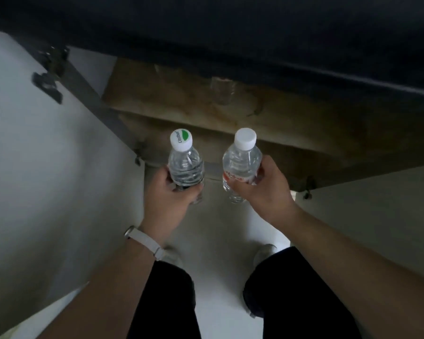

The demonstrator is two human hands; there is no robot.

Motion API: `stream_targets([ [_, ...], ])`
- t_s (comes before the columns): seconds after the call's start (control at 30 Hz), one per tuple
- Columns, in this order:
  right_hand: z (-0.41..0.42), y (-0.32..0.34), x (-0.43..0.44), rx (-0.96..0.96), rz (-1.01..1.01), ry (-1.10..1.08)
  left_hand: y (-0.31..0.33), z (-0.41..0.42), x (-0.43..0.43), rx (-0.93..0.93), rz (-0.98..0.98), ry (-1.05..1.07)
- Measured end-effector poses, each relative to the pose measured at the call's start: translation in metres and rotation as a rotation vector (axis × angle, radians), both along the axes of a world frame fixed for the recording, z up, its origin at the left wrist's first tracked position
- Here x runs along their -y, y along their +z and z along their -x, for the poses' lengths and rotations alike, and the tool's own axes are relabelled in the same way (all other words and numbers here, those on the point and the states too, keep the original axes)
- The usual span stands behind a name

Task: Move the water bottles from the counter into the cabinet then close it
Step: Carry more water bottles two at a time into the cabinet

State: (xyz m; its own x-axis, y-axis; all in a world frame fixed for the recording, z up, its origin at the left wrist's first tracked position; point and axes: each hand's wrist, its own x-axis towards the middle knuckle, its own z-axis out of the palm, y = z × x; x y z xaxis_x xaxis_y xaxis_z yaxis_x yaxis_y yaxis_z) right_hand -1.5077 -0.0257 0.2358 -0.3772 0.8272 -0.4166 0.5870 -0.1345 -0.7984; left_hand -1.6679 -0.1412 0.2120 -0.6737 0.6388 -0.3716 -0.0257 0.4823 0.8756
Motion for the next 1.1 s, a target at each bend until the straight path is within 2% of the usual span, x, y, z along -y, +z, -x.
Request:
stream_targets([
  [0.27, 0.009, -0.117, -0.042, -0.153, -0.062, 0.003, -0.127, 0.029, -0.043, -0.099, -0.065, 0.021],
  [0.47, 0.019, -0.163, -0.066, -0.241, -0.146, 0.05, -0.162, 0.046, -0.067, -0.13, -0.107, -0.002],
  [0.63, 0.023, -0.155, -0.077, -0.329, -0.201, 0.089, -0.151, 0.051, -0.076, -0.128, -0.204, -0.004],
  [0.8, 0.018, -0.115, -0.094, -0.401, -0.238, 0.095, -0.107, 0.06, -0.091, -0.091, -0.321, -0.012],
  [1.1, 0.018, -0.057, -0.14, -0.383, -0.432, 0.017, -0.052, 0.1, -0.133, -0.191, -0.396, -0.045],
])
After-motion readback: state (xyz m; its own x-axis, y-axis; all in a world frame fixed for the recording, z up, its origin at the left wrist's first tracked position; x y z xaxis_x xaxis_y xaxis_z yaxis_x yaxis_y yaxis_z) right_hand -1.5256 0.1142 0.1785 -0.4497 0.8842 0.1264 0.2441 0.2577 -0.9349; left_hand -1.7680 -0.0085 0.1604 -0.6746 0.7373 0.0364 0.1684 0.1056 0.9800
